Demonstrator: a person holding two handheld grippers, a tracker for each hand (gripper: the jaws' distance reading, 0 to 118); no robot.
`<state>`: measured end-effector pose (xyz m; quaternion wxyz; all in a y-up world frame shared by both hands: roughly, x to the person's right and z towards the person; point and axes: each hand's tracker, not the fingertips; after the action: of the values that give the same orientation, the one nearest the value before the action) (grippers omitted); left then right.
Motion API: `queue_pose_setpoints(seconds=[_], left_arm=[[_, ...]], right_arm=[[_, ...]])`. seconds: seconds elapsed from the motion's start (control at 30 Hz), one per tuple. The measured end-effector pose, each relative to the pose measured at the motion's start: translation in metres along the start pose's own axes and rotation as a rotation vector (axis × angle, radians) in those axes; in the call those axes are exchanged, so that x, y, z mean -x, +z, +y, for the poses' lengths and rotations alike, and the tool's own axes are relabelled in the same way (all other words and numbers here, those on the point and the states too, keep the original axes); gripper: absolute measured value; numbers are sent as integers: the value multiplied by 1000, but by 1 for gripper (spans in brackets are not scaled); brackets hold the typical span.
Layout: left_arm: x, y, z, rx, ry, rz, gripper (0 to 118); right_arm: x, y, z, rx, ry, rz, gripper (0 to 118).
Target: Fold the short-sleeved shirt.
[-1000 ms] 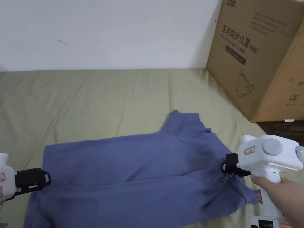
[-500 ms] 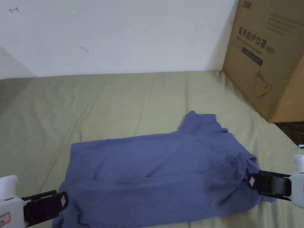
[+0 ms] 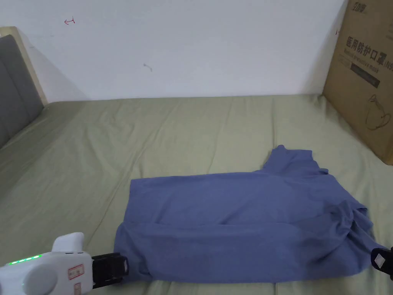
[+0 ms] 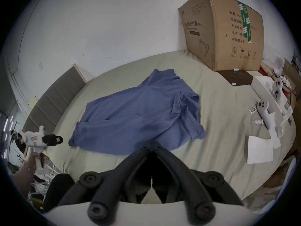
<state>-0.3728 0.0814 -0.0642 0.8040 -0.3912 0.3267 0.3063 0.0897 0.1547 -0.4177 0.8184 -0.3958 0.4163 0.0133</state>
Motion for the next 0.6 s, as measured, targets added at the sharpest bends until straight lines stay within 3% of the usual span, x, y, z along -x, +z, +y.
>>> queue_pose_setpoints(seconds=[0.2,0.23,0.3,0.33,0.37,0.4,0.43,0.53,0.57,0.6], left_arm=[[-3,-59,2,65,-11,108,115],[-5,-66,0,125,14,58,112],[-24,-55,-3,76,-101,130,102],[-31,-50,-4,47,-160,78,92],[-37,-46,-5,29,-208,67,71],[-43,-41,-8,18,-236,11,31],[-46,-35,-9,17,-258,-5,4],[-41,-29,-4,14,-237,0,3],[-41,-23,-3,0,-238,28,3],[-35,-20,-1,-7,-236,34,3]], right_arm=[[-16,-4,-1,21,-87,9,0],[-18,-6,-2,29,-86,-8,0],[-21,-9,-3,37,-71,-43,0],[-26,-14,-1,40,-67,-58,0],[-29,-17,0,39,-68,-73,0],[-32,-19,2,31,-73,-86,0],[-37,-23,4,25,-82,-96,0],[-58,-39,16,25,-138,-96,0],[-65,-46,20,30,-158,-89,15],[-82,-58,25,44,-181,-77,64]])
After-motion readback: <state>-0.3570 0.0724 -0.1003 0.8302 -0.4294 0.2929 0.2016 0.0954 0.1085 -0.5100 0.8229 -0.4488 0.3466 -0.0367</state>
